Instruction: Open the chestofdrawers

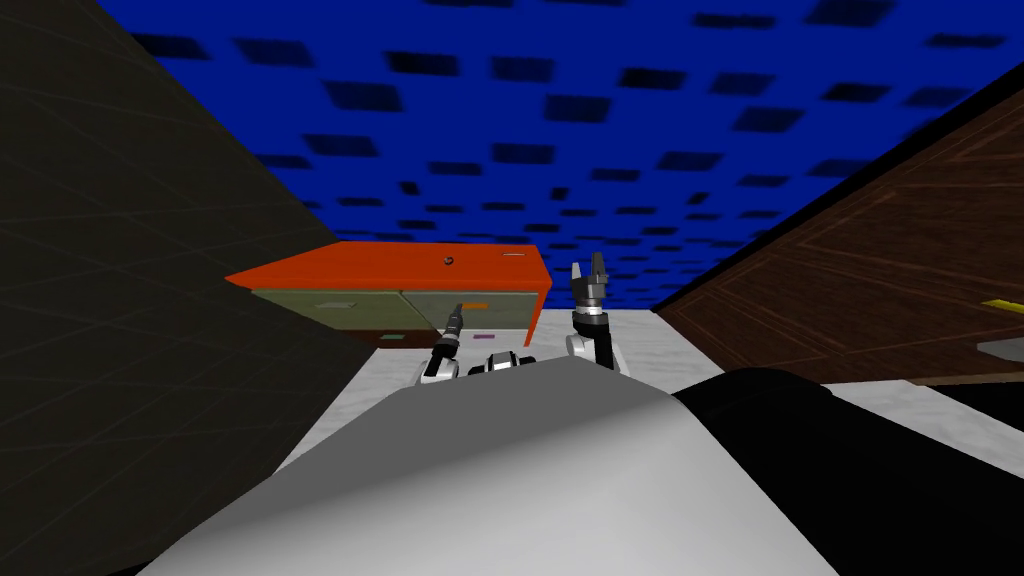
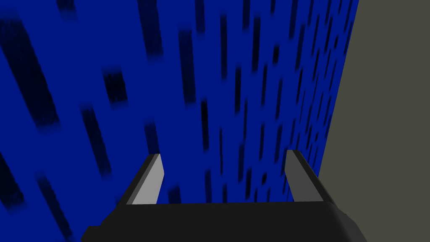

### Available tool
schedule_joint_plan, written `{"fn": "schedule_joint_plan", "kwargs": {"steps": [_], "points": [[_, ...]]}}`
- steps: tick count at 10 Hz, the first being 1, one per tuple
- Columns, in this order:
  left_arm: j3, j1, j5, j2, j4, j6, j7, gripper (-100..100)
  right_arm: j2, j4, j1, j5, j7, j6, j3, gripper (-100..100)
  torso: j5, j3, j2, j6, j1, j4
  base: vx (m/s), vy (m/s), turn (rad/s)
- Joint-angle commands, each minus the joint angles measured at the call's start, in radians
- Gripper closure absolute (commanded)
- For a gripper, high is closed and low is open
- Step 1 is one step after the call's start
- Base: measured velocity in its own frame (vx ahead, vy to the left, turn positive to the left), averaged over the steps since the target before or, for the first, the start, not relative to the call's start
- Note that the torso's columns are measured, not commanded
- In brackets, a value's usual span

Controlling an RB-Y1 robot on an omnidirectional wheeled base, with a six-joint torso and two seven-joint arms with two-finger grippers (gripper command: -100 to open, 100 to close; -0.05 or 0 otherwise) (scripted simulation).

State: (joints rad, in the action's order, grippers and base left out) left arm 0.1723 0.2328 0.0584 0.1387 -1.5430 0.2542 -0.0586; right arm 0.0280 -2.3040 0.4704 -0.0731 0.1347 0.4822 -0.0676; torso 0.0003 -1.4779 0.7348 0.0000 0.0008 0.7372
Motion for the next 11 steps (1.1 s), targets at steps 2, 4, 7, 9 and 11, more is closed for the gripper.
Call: {"fn": "schedule_joint_plan", "kwargs": {"steps": [2,4,7,9,11], "points": [[0.000,-0.001,0.000,0.000,0.000,-0.002,0.000,100,0.000,0.000,0.000,0.000,0.000,0.000,0.000,0,0.000,0.007,0.011,0.000,0.000,0.003,0.018,-0.002,0.001],[0.009,0.017,0.000,0.007,-0.026,-0.010,0.002,100,0.000,0.000,-0.001,0.000,0.000,0.000,0.000,0,0.000,0.007,0.013,0.000,0.000,0.003,-0.166,0.013,0.028],[0.014,0.028,0.000,0.013,-0.042,-0.015,0.004,100,0.000,0.000,-0.001,0.000,0.000,0.000,0.000,0,0.000,0.003,0.004,0.000,0.000,0.001,-0.175,0.029,0.016],[0.009,0.016,0.000,0.009,-0.033,-0.023,0.003,-100,0.000,0.000,0.000,0.000,0.000,0.000,0.000,0,-0.001,-0.006,-0.011,0.000,-0.004,-0.003,0.116,-0.029,-0.026],[0.003,0.002,0.000,0.006,-0.024,-0.031,0.002,-100,0.000,0.000,0.000,0.000,0.000,0.000,0.000,0,-0.001,-0.003,-0.005,0.000,-0.002,-0.002,0.181,-0.043,-0.018]]}}
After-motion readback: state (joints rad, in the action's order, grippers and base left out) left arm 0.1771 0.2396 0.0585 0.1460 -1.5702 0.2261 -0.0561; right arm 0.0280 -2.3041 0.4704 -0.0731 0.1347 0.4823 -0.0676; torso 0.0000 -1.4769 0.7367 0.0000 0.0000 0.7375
